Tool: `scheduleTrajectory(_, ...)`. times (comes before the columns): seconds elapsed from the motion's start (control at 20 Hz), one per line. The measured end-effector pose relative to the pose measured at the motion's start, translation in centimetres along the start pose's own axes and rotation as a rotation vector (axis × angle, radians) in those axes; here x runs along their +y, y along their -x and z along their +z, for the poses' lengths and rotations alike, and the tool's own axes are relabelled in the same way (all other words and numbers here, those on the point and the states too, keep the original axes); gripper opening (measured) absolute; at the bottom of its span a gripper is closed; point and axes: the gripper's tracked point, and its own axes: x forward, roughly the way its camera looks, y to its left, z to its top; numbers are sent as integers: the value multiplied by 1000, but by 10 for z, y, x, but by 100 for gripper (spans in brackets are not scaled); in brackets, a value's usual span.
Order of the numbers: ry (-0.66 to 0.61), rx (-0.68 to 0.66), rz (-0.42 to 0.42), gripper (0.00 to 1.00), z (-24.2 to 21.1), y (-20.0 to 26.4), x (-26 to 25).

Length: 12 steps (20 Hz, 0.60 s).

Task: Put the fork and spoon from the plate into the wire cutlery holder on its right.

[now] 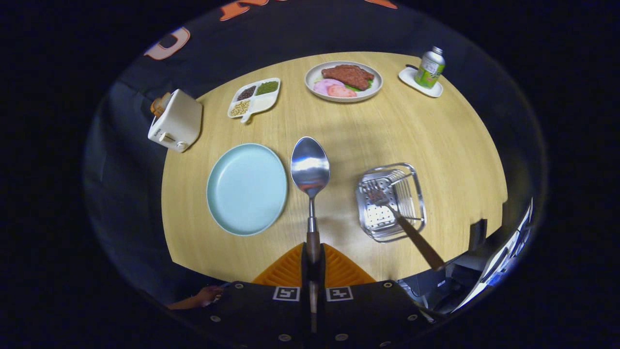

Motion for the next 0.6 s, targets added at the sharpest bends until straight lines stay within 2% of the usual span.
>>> scheduleTrajectory(0.2,-24,44,1,5,-17,6,-33)
scheduleTrajectory(0.6,2,135,31,5,-36,-5,-60)
